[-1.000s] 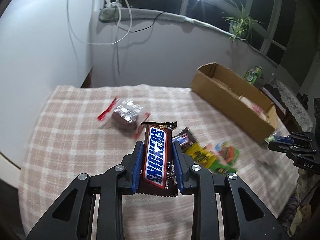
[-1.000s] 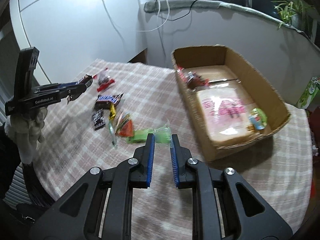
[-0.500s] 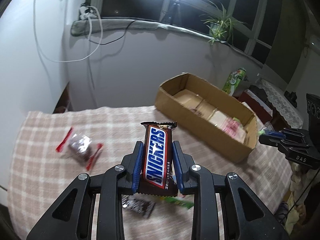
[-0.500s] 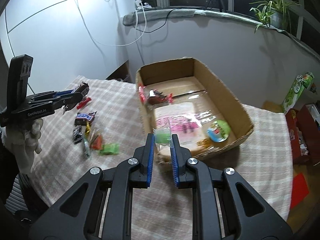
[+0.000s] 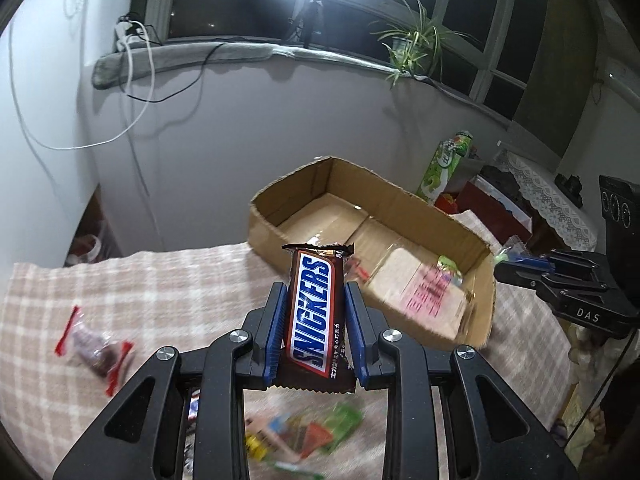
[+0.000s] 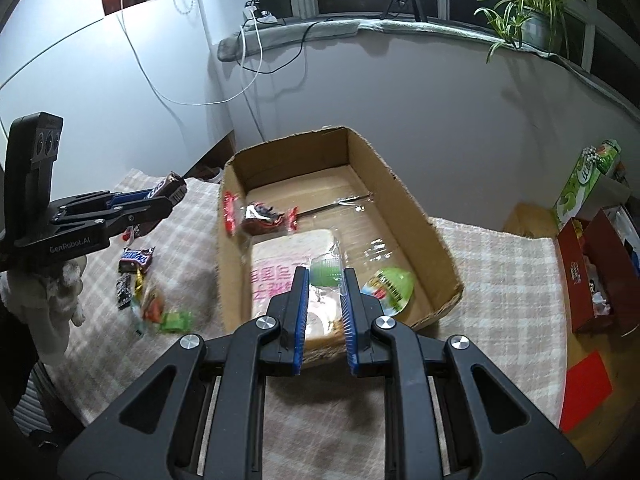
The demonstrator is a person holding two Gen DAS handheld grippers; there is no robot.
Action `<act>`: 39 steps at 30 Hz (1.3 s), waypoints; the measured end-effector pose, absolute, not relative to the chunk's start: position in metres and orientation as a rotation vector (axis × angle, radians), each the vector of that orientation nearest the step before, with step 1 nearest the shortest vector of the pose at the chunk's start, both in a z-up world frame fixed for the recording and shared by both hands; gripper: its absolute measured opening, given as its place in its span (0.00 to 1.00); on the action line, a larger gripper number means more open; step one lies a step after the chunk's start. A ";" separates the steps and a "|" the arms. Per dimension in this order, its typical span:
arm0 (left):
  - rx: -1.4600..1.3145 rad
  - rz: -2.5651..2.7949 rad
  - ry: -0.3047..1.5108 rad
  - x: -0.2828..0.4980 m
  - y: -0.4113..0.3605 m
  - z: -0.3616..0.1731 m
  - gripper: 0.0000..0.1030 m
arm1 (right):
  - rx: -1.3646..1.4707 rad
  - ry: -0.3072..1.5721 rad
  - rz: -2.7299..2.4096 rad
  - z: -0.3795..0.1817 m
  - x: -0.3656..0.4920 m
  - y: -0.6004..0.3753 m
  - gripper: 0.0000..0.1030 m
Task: Organize snacks
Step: 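Carry the Snickers bar with the left tool toward the box while the right tool carries the green bag there, then open the left tool over the box dropping the Snickers while the right tool drops the green bag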
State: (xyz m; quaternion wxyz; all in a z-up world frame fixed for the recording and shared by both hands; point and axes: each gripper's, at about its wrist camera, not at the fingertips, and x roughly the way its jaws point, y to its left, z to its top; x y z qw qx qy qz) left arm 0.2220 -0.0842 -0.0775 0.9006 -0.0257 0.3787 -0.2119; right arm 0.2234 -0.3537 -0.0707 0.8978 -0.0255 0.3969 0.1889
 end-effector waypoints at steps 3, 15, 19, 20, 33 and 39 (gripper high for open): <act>-0.055 -0.449 0.789 0.231 -0.095 -0.079 0.26 | -0.049 0.824 0.390 -0.073 0.232 -0.357 0.16; -0.033 -0.480 0.802 0.255 -0.131 -0.084 0.26 | -0.048 0.842 0.386 -0.086 0.261 -0.360 0.16; -0.027 -0.488 0.808 0.260 -0.137 -0.086 0.26 | -0.045 0.849 0.386 -0.090 0.267 -0.361 0.16; -0.026 -0.489 0.809 0.261 -0.139 -0.087 0.26 | -0.045 0.851 0.387 -0.091 0.268 -0.361 0.16; -0.010 -0.507 0.816 0.266 -0.152 -0.091 0.26 | -0.059 0.852 0.369 -0.094 0.269 -0.360 0.26; -0.018 -0.493 0.806 0.266 -0.152 -0.088 0.45 | -0.055 0.824 0.348 -0.090 0.267 -0.363 0.63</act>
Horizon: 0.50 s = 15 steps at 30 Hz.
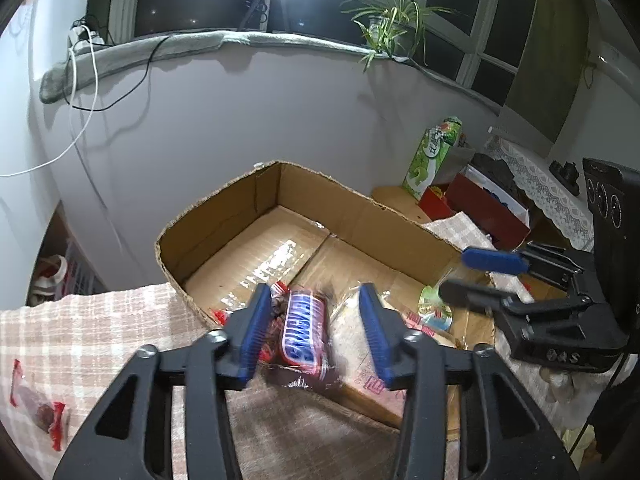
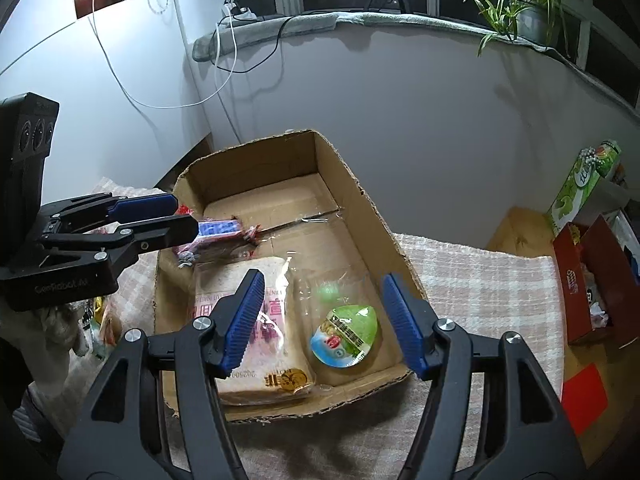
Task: Organize snacks
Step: 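Open the left tool over the box dropping the Snickers while the right tool drops the green bag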
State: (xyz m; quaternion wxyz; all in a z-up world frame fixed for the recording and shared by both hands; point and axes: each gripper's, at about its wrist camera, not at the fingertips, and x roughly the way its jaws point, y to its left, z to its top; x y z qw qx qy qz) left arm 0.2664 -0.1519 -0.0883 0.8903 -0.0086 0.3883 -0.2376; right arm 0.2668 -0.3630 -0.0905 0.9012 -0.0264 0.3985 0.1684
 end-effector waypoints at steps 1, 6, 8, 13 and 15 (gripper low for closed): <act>-0.018 -0.492 0.807 0.267 -0.152 -0.088 0.46 | -0.057 0.824 0.344 -0.090 0.267 -0.363 0.63; -0.019 -0.487 0.806 0.265 -0.151 -0.087 0.46 | -0.058 0.821 0.341 -0.087 0.265 -0.363 0.62; -0.018 -0.488 0.806 0.264 -0.151 -0.086 0.46 | -0.061 0.820 0.341 -0.086 0.263 -0.362 0.62; -0.017 -0.490 0.799 0.260 -0.151 -0.083 0.46 | -0.065 0.817 0.340 -0.082 0.259 -0.360 0.63; -0.017 -0.490 0.796 0.259 -0.150 -0.082 0.46 | -0.063 0.816 0.341 -0.080 0.256 -0.360 0.63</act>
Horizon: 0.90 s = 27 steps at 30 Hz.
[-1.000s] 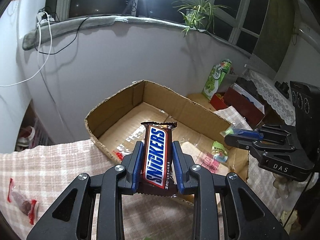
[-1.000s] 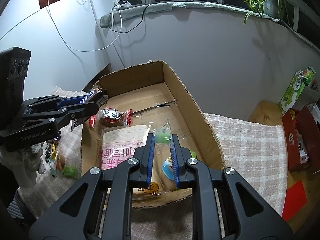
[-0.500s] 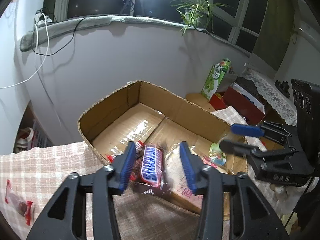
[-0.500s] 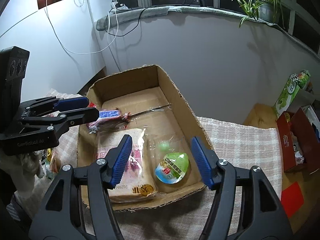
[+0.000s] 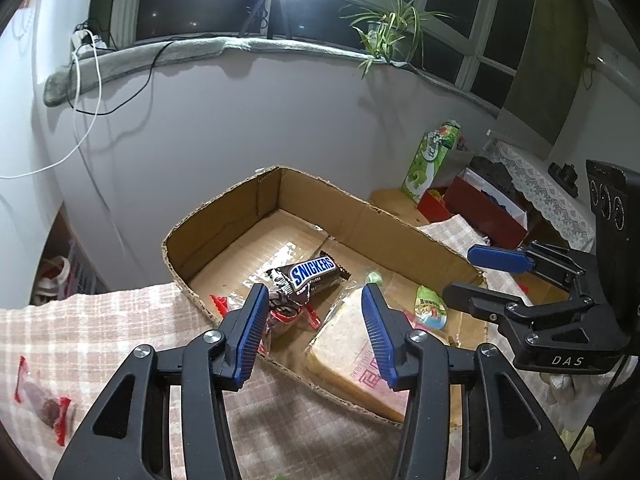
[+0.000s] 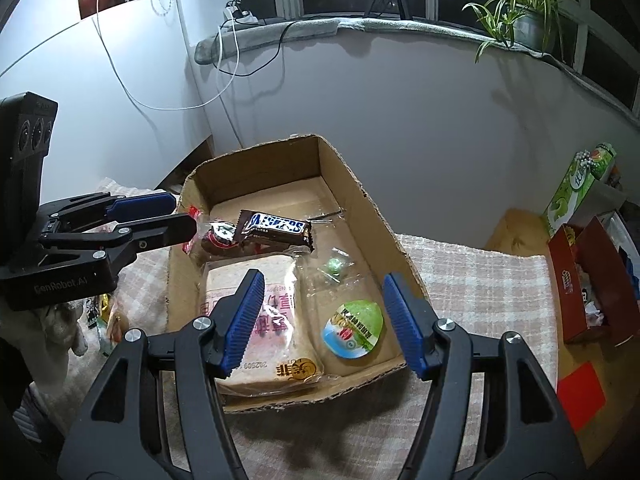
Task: Organize snacks
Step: 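Open the left tool over the box dropping the Snickers while the right tool drops the green bag, then move both open tools back over the snacks on the table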
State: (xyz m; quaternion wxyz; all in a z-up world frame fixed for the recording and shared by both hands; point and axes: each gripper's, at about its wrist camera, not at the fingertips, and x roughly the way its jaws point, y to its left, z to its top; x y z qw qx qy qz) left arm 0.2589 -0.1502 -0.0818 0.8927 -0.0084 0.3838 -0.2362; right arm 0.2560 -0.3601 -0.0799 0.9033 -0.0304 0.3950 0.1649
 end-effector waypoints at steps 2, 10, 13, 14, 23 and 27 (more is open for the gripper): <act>-0.019 -0.489 0.792 0.256 -0.149 -0.079 0.46 | -0.065 0.814 0.340 -0.078 0.253 -0.359 0.63; -0.028 -0.482 0.772 0.242 -0.134 -0.067 0.46 | -0.076 0.798 0.361 -0.064 0.232 -0.346 0.63; -0.039 -0.472 0.760 0.232 -0.121 -0.060 0.46 | -0.079 0.789 0.379 -0.058 0.221 -0.337 0.63; -0.041 -0.470 0.757 0.230 -0.118 -0.058 0.46 | -0.082 0.787 0.387 -0.056 0.217 -0.334 0.63; -0.080 -0.412 0.732 0.200 -0.068 -0.047 0.46 | -0.112 0.789 0.466 -0.054 0.182 -0.296 0.63; -0.097 -0.378 0.738 0.186 -0.043 -0.052 0.46 | -0.123 0.804 0.500 -0.059 0.170 -0.278 0.63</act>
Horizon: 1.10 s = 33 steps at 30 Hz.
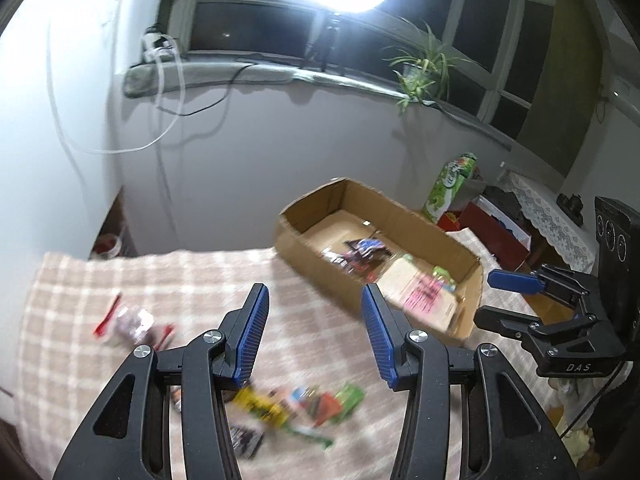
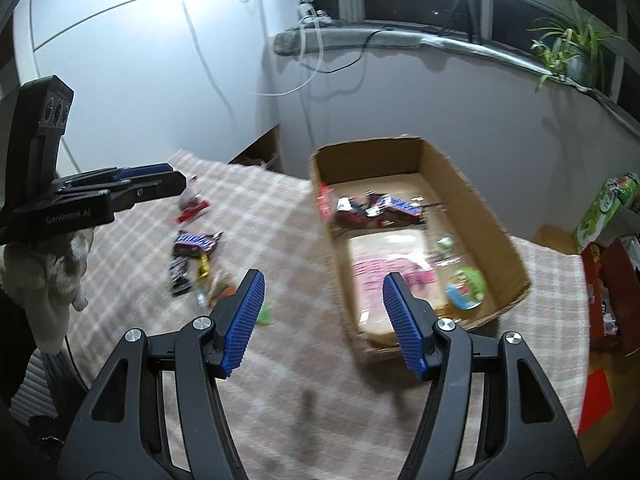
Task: Organize snacks
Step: 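Move both open tools back over the snacks on the table, then grasp a small Snickers bar with the left tool while the right tool grasps the orange triangular packet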
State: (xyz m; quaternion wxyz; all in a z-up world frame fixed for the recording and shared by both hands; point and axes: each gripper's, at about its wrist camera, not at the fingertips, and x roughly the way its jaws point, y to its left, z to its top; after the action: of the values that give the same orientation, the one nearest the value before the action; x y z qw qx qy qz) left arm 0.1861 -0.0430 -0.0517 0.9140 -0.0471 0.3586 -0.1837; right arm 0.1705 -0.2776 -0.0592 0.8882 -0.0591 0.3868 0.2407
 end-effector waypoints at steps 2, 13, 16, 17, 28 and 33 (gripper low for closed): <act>-0.111 -0.354 0.744 0.179 -0.029 -0.055 0.46 | -0.124 0.815 0.519 -0.064 0.166 -0.269 0.63; -0.170 -0.241 0.794 0.156 0.040 -0.080 0.46 | -0.126 0.883 0.583 -0.092 0.158 -0.229 0.62; -0.154 -0.231 0.805 0.157 0.044 -0.085 0.46 | -0.112 0.902 0.592 -0.098 0.162 -0.222 0.53; -0.147 -0.231 0.807 0.156 0.045 -0.087 0.46 | -0.103 0.914 0.597 -0.101 0.164 -0.220 0.48; -0.016 -0.281 0.880 0.173 0.031 -0.116 0.45 | -0.057 0.998 0.611 -0.133 0.188 -0.200 0.36; 0.037 -0.291 0.898 0.183 0.028 -0.126 0.45 | -0.060 1.019 0.621 -0.144 0.196 -0.190 0.34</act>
State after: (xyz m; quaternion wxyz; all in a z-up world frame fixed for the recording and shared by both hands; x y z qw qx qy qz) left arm 0.1830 0.0281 -0.1262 0.8905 0.0179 0.4325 -0.1401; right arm 0.1956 -0.1899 -0.1435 0.8268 -0.0284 0.4798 0.2923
